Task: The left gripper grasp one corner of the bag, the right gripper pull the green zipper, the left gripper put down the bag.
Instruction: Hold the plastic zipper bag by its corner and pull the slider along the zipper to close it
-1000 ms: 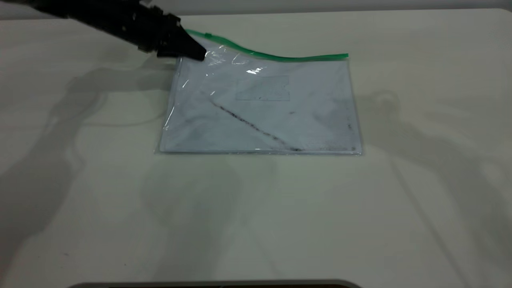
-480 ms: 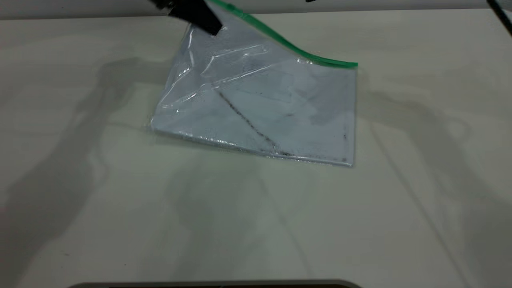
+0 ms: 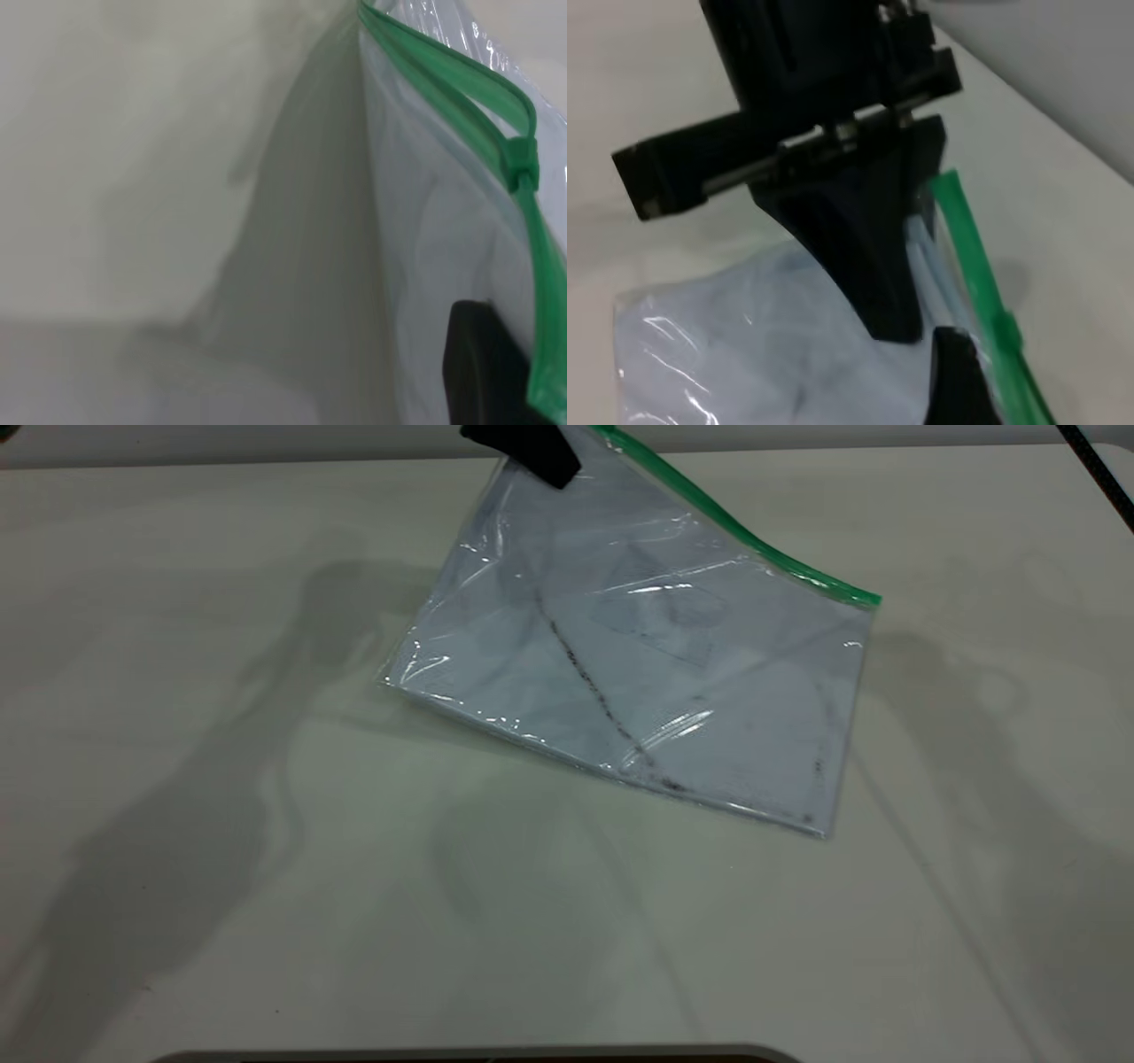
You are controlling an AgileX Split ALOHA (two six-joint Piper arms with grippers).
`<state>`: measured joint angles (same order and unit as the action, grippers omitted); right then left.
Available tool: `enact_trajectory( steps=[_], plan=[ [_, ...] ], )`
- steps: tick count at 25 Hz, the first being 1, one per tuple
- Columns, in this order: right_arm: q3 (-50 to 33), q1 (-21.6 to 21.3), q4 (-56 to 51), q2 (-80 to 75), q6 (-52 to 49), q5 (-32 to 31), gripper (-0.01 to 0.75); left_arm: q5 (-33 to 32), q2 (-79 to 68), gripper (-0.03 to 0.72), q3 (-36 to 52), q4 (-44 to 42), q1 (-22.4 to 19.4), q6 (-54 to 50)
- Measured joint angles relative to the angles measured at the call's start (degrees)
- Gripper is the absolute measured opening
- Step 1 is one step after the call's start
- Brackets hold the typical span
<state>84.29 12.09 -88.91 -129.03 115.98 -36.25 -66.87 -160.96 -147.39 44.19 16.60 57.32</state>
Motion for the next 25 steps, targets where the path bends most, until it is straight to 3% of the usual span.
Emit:
enact_trajectory(
  steps=[15,25],
  plan=[
    [0.00,0.00,-0.11,-0.42,4.02,-4.38,0.524,0.00,2.46,0.055,0.00,-2.49,2.01,16.44],
    [0.02,0.00,-1.55,-2.99,5.16,-5.33,0.475,0.00,2.48,0.055,0.00,-2.60,3.42,19.74]
  ],
)
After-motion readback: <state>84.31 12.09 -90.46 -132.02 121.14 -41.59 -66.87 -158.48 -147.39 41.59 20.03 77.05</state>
